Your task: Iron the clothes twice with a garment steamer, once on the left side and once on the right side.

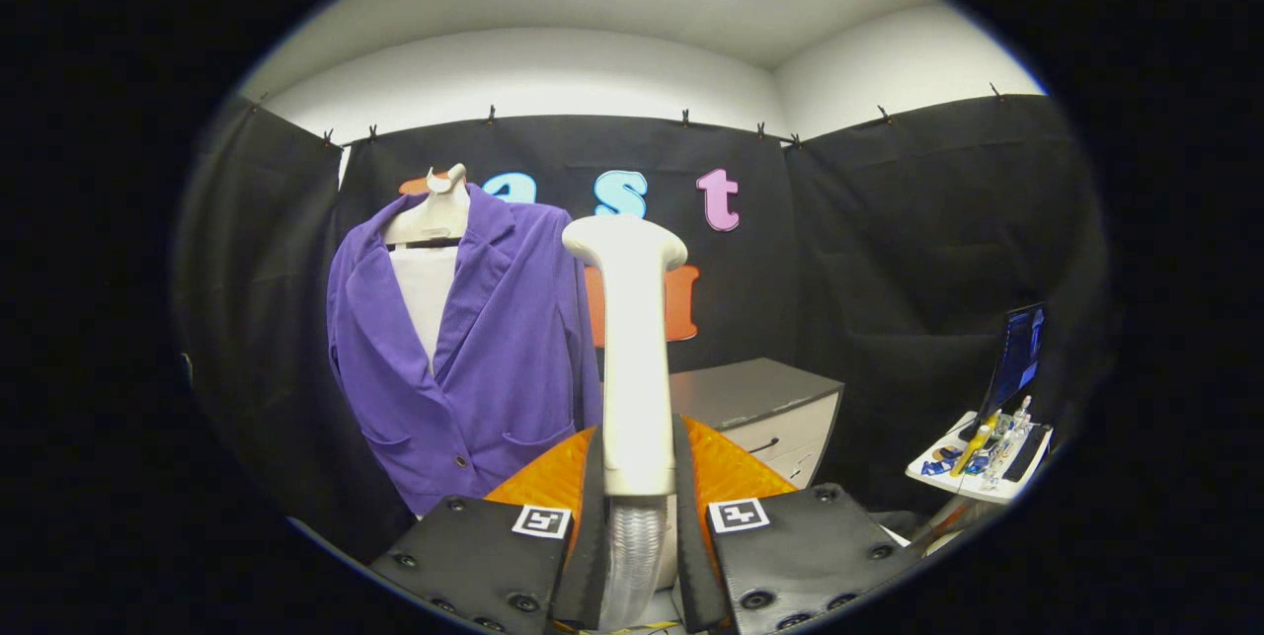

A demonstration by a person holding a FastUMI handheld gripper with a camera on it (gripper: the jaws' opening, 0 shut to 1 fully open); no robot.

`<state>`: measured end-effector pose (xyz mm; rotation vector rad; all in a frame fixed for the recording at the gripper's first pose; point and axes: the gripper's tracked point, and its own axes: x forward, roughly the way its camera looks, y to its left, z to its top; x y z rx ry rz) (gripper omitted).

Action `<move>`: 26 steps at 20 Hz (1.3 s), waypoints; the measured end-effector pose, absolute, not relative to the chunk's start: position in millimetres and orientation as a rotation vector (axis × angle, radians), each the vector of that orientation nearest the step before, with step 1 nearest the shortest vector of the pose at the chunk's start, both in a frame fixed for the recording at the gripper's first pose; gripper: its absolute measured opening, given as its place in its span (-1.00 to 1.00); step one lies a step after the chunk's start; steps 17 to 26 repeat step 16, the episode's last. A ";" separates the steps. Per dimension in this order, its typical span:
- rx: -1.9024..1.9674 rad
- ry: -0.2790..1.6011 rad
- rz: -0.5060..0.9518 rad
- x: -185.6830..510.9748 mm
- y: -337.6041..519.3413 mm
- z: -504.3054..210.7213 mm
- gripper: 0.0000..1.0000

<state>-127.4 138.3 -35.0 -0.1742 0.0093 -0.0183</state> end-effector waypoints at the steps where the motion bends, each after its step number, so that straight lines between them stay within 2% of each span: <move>1: -0.172 -0.004 -0.014 -127.0 138.4 -28.2 -0.25; 8: -0.153 -0.058 -0.013 -134.9 144.7 0.7 -0.25; 26: -0.160 -0.052 0.004 -132.4 157.9 -2.2 -0.25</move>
